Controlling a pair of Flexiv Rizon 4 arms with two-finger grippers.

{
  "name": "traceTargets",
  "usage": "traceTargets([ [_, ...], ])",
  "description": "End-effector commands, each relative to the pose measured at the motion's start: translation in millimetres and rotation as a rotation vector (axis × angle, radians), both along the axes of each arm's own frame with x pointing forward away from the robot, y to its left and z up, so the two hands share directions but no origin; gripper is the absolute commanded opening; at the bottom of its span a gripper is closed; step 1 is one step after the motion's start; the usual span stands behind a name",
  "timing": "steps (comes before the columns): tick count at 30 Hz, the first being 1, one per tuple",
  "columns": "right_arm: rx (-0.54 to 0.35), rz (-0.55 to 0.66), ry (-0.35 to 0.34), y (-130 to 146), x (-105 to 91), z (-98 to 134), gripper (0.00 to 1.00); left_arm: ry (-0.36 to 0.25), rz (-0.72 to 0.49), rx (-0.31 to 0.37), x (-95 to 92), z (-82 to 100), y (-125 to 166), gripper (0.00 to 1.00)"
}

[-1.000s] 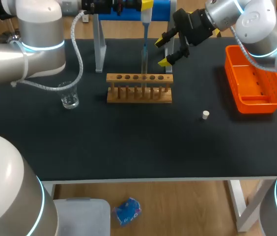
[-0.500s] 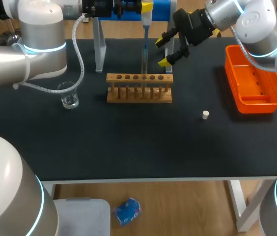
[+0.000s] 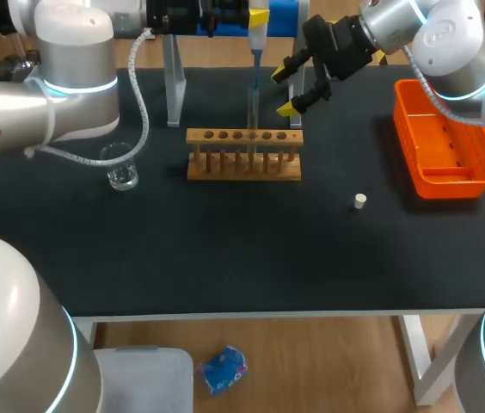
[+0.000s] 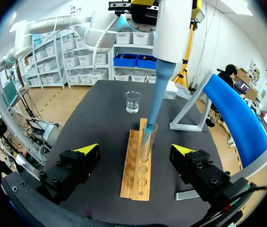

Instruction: Invert the test tube, pick up the pipette, mount the tip to pipette, aspirate from beaker and dispense into the tube, eject the tip, return the pipette, and cap with the stopper.

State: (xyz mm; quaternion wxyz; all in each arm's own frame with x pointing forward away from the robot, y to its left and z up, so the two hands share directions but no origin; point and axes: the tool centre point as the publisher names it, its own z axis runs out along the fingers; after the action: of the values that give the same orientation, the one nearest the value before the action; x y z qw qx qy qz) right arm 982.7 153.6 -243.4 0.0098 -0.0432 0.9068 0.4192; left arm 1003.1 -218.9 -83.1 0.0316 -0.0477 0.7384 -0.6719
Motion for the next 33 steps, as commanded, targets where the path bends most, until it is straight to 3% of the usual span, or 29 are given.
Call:
traceTargets([
  [1, -0.002, 0.001, 0.001, -0.6, -0.1, 0.6, 1.0, 0.0, 0.004, -0.002, -0.5, -3.0, 1.0, 0.0],
  [33, -0.002, 0.001, 0.001, -0.6, -0.1, 0.6, 1.0, 0.008, 0.02, -0.003, 0.8, -9.7, 1.6, 0.0],
])
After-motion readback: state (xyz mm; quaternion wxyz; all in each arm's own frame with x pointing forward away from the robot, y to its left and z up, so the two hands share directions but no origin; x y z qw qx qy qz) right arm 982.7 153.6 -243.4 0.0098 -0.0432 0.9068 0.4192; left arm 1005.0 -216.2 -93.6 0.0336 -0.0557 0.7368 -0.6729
